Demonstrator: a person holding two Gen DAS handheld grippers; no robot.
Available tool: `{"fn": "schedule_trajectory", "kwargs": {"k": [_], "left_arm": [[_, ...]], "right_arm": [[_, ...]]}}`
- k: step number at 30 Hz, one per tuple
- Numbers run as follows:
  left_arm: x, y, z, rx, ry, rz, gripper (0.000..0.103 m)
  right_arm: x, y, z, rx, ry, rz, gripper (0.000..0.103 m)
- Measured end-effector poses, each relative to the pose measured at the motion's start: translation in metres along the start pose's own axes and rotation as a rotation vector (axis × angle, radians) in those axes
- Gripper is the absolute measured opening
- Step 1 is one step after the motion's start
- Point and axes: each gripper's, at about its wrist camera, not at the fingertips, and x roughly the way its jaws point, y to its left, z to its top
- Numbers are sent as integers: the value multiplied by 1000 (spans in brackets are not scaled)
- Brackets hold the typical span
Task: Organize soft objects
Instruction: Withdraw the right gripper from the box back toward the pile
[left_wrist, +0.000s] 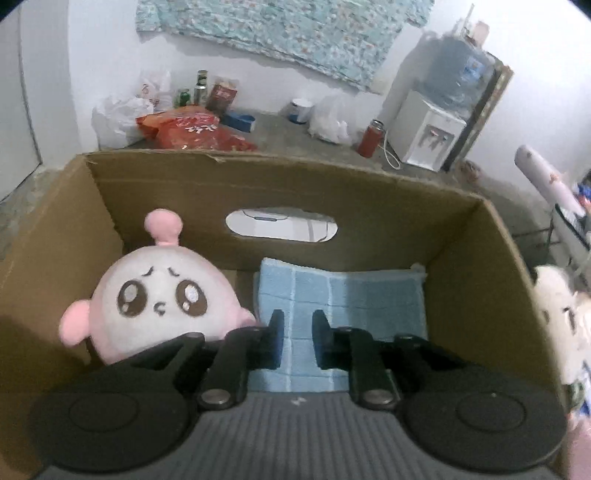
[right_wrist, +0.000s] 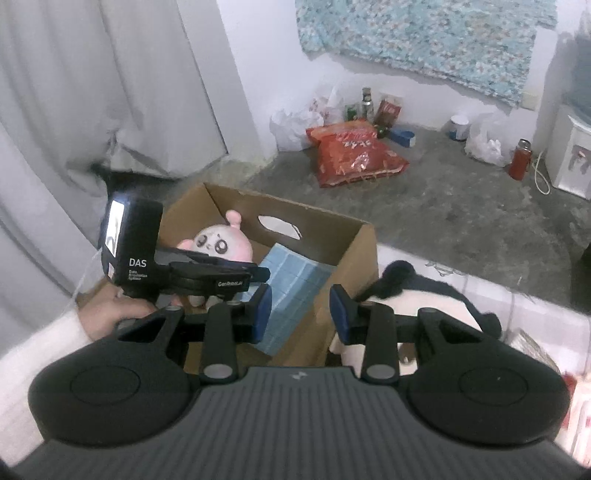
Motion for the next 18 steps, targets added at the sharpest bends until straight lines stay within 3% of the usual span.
{"fn": "schedule_trajectory", "kwargs": {"k": [5, 9, 12, 18], "left_arm": [[-33, -21, -6, 12, -45, 69, 28], [-88, -59, -27, 151, -155, 260, 34], [-141, -83, -54, 206, -238, 250, 39], [-224, -120, -114, 191, -291, 146, 50]], "right_arm": [[-57, -10, -28, 41, -71, 23, 34], [-107, -21, -66, 61, -161, 7, 34], [-143, -31, -104, 127, -251, 8, 34], [-194, -56, -186, 203, -348, 17, 35]]}}
